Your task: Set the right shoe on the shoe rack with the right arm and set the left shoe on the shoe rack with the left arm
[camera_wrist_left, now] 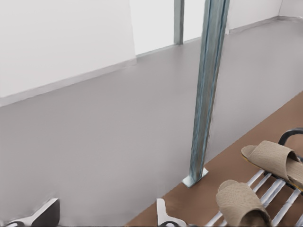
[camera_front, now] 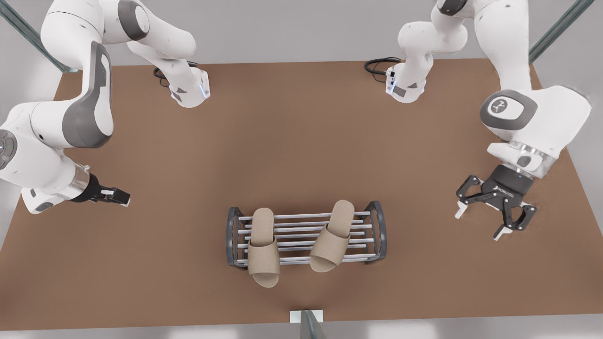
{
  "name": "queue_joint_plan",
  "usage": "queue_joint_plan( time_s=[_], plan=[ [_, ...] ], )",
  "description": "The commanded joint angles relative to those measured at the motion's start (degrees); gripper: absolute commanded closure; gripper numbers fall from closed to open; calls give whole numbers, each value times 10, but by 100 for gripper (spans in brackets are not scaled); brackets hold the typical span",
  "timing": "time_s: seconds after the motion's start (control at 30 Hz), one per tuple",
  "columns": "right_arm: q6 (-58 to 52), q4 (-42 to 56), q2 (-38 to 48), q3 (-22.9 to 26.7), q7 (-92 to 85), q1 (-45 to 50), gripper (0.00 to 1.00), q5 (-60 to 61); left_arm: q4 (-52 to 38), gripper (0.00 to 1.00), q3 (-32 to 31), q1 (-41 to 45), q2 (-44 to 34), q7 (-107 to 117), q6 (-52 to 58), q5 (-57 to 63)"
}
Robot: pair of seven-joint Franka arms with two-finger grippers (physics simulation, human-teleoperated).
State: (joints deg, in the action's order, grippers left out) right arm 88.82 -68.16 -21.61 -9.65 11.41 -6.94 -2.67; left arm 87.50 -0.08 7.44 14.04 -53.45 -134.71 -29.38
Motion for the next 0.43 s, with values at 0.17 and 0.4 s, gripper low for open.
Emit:
queue_joint_plan(
  time_s=[0.17, 0.4],
  plan=[
    [0, 0, 1, 0, 15, -1, 0, 0, 2, 0, -3, 32, 35, 359, 513, 427],
    [-1, 0, 0, 0, 14, -1, 0, 0, -50, 0, -1, 30, 9, 636, 571, 290]
  ],
)
